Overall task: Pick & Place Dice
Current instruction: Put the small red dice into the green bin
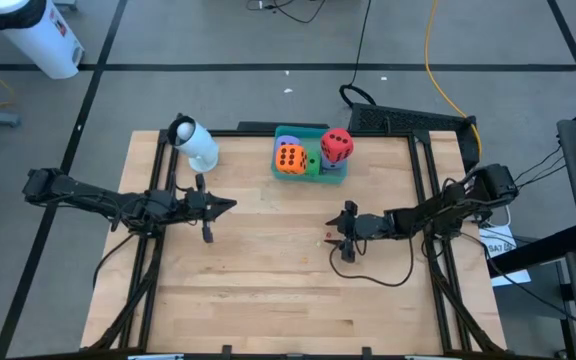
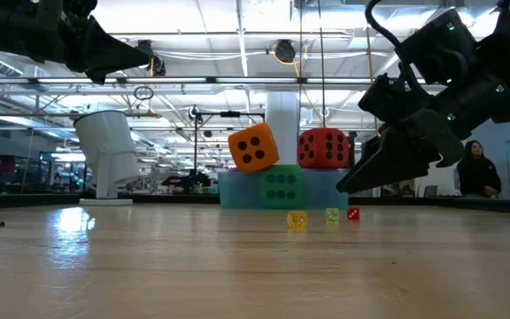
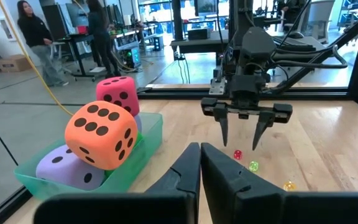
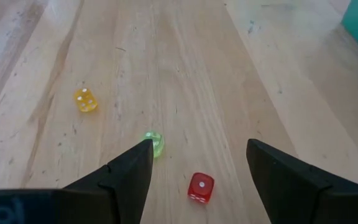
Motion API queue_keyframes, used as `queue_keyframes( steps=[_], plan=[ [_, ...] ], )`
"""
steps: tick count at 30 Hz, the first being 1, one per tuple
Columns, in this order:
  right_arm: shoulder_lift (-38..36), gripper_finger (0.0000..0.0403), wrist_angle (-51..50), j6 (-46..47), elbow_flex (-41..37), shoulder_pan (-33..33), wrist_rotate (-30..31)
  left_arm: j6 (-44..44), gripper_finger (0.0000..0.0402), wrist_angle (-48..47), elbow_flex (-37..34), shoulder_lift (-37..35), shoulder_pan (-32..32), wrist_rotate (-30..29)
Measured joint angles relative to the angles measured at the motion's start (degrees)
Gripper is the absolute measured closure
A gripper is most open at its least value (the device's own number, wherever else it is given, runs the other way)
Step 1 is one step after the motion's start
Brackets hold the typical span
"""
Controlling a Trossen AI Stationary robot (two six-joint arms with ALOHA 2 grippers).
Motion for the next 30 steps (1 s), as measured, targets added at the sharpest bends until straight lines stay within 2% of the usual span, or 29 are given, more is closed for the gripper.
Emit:
queue_keyframes(
  steps=[30],
  plan=[
    [0.0, 0.0151, 2.3, 0.2, 0.0, 0.3, -0.2, 0.0, 0.0376, 0.0, 0.0, 0.0, 0.0, 0.0]
  ],
)
